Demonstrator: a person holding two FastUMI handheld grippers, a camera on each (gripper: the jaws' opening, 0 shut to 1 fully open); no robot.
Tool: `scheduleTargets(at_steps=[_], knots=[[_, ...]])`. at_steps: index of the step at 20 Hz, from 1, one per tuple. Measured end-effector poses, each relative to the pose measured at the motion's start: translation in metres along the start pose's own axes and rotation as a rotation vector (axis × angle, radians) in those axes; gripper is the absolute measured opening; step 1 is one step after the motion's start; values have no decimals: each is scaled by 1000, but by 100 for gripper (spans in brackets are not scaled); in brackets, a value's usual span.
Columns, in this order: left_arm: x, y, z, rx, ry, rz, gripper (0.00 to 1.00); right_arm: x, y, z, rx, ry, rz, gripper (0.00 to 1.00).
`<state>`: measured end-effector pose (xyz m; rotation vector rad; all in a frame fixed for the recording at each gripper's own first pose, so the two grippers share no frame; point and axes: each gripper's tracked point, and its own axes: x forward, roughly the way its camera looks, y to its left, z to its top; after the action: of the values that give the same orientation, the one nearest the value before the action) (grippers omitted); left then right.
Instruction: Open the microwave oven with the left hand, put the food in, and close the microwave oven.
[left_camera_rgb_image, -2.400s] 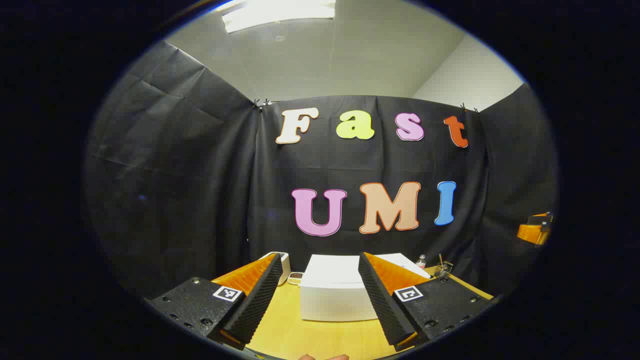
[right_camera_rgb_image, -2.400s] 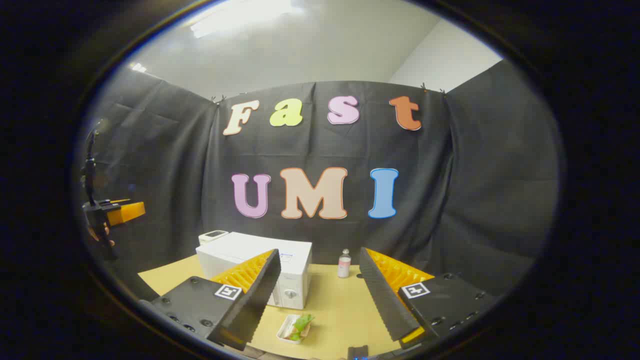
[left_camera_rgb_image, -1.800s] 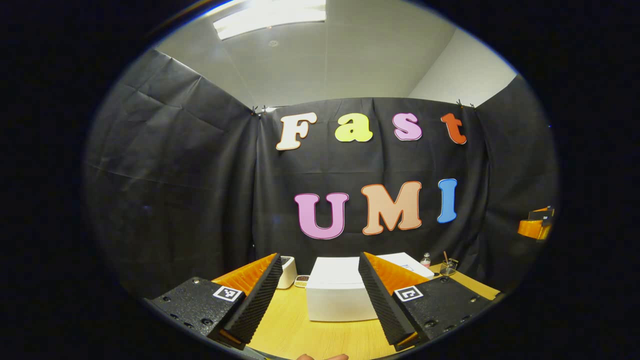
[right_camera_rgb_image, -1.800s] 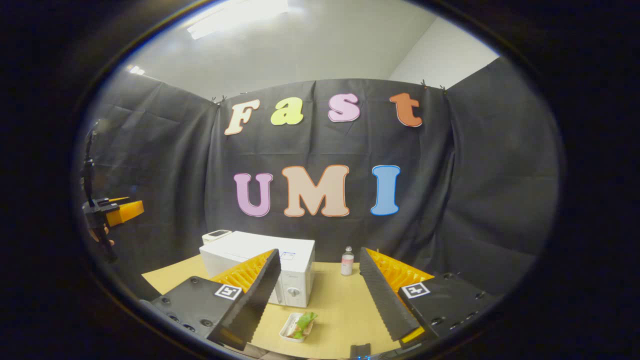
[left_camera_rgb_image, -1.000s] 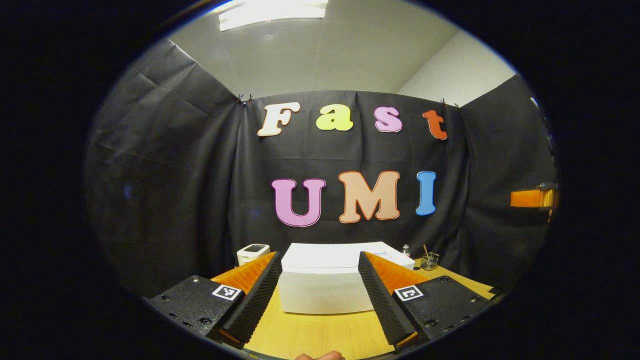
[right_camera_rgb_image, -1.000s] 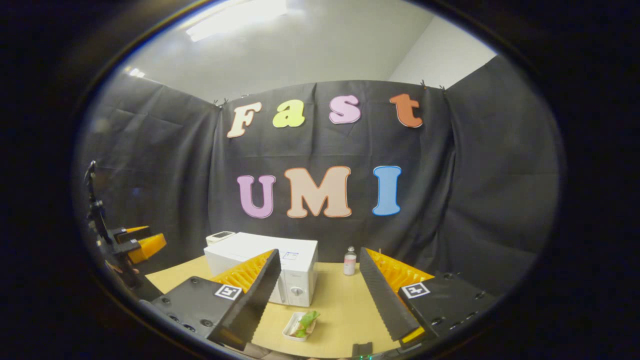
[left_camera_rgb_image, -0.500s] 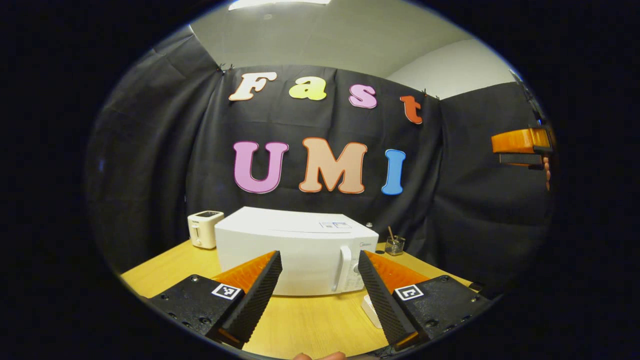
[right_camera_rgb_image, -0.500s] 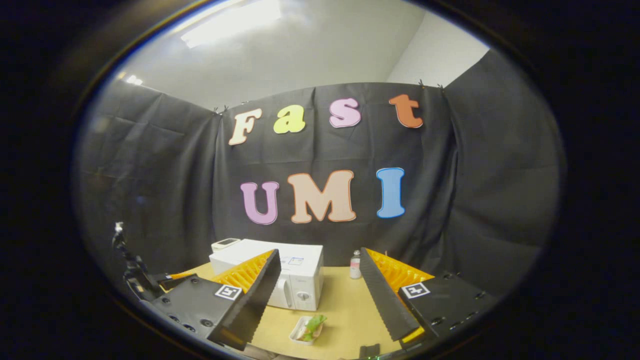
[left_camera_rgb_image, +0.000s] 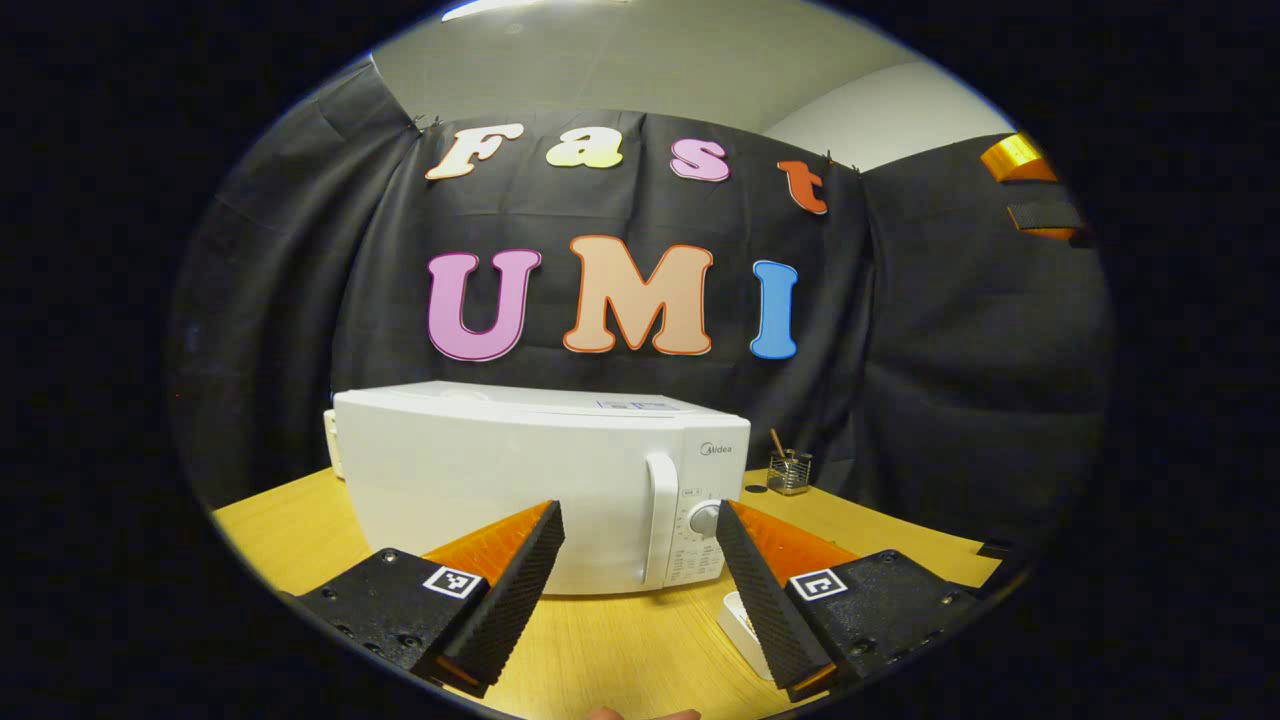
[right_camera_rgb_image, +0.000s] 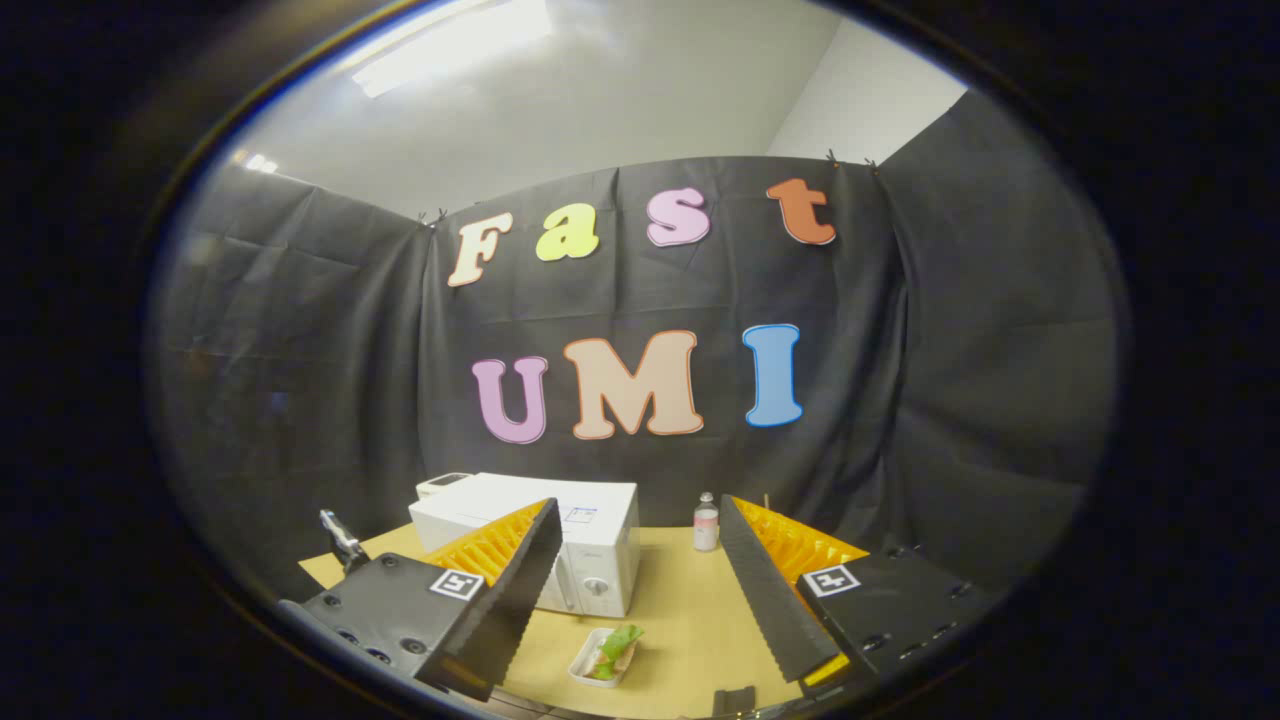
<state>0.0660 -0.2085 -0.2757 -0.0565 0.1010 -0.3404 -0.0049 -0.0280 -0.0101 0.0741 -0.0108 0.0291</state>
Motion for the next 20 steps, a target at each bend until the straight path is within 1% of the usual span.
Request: scheduleTargets(at_steps=[1,2,5,8,9,13,15,18,20], knots=[[10,-4,-5,2,-4,-6,96,-1,-4,-3,-5,-2,-9,99],[21,-6,-15,3,3,-7,96,-1,-6,-4,-8,-6,-9,96],[48,-7,-41,1,30,8,96,-4,-7,-13,-1,-1,1,96],[63,-4,-66,8,83,28,97,-6,-12,-15,16,-13,9,96],[68,-3,-71,14,93,31,95,-8,-15,-16,15,-17,7,96],[84,-1,-77,32,107,43,94,-7,-24,-26,-5,-16,-10,96],[91,-2,-82,32,117,43,94,-7,-21,-31,4,-6,0,96],[96,8,-83,38,108,83,93,-5,-22,-36,0,2,7,96],[101,11,-86,42,114,90,86,-5,-26,-39,-8,3,-1,96]])
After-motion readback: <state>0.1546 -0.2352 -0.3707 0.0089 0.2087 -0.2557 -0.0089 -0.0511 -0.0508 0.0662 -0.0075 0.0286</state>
